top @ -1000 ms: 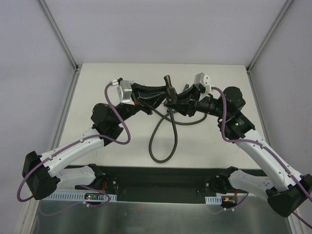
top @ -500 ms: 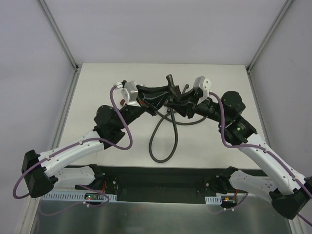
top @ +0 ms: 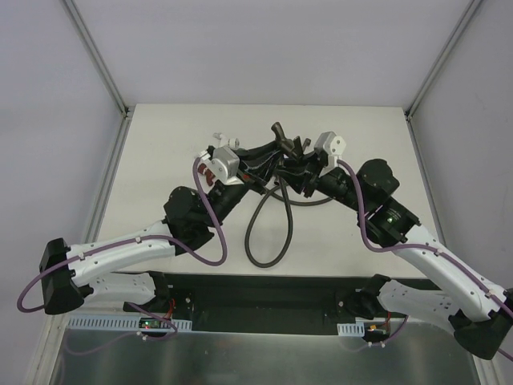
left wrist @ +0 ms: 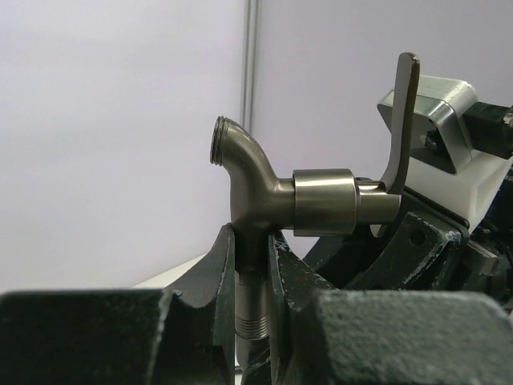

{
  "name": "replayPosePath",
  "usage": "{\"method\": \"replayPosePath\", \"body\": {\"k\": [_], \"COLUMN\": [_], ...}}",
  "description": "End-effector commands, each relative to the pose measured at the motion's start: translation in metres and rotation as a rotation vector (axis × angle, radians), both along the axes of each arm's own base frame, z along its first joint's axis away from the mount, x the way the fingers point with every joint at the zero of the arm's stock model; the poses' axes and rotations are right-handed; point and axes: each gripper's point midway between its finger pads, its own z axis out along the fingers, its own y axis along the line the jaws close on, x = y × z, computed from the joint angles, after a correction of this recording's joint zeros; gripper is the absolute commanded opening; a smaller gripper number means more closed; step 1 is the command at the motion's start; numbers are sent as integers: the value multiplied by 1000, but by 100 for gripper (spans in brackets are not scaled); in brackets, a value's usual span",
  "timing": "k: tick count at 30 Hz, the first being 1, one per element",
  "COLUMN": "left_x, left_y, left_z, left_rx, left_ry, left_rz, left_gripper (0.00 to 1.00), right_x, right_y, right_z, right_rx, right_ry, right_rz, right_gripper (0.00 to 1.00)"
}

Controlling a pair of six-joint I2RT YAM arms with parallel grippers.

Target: Install the water faucets

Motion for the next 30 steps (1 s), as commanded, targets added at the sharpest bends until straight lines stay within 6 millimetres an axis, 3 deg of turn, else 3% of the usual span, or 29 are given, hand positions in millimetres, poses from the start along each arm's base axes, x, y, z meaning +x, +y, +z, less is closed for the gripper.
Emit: {"method": "replayPosePath", "body": {"k": [1,12,30], "left_x": [2,2,-2], "left_y": [0,-6,-10], "left_z": [0,-4,-2], "left_rx": [-9,-48,0], "left_ry": [-19,1,2], "left_rz": [80,178,163], "left_gripper": [0,0,0], "right_x": [-6,-1,6], "right_y": [-7,-11,-9], "right_z": [46,50,45], "right_rx": [122,175,181], "right_ry": [-128,-125,-106], "right_rz": [-35,-133,-175], "right_gripper": [2,2,2]}}
